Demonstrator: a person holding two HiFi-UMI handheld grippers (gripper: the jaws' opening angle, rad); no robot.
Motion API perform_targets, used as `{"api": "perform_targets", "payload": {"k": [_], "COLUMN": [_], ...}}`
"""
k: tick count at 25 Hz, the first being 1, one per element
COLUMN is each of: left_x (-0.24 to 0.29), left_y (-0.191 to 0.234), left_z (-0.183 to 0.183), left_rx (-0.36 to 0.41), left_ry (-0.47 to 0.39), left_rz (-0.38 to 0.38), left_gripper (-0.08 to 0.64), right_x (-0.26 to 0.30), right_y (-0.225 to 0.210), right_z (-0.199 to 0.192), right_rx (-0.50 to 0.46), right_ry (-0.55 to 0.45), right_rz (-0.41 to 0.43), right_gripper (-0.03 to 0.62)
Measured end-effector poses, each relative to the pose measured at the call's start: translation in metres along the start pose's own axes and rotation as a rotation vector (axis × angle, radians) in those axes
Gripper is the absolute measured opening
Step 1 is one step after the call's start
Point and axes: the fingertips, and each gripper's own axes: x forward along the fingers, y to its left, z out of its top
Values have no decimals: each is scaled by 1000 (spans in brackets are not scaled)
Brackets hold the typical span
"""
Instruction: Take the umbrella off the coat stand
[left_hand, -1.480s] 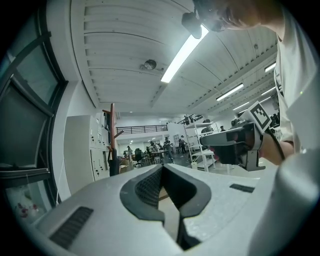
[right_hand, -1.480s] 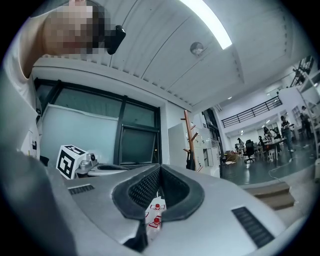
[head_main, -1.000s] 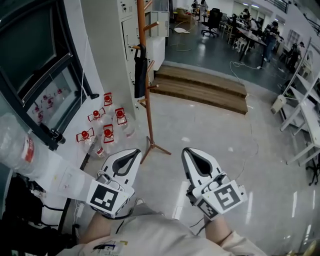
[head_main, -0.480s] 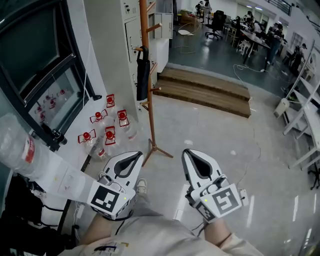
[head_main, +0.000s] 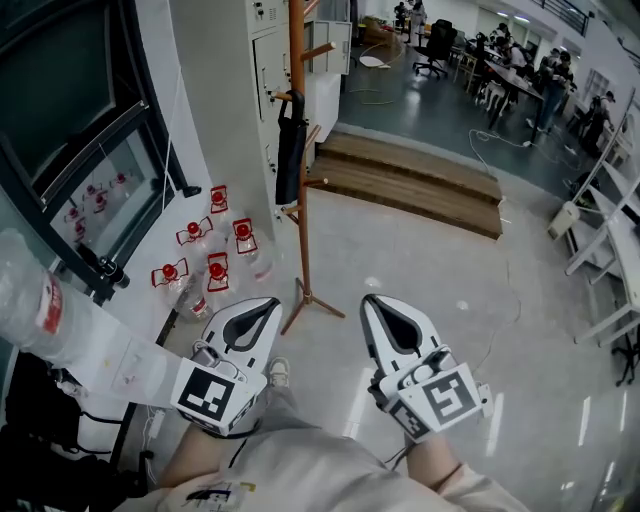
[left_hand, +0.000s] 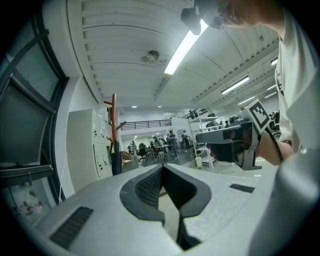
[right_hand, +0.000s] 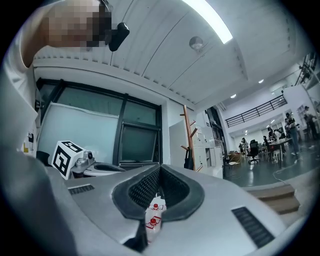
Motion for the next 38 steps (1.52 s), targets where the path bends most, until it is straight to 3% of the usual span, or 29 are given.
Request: {"api": "perform_targets", "payload": {"k": [16, 38], "left_x": [61, 159], "left_y": [93, 275], "left_z": [-17, -31], "left_rx": [-12, -21], "left_ry": [-11, -52], "left_rz": [-28, -121], "left_gripper": [8, 8], "right_x": [108, 300], "right_y": [-30, -80], "right_z": [-10, -22], "right_rx": [-8, -40], "right_ry": [8, 43], "right_rz": [-11, -110], "right_gripper": [8, 8]}}
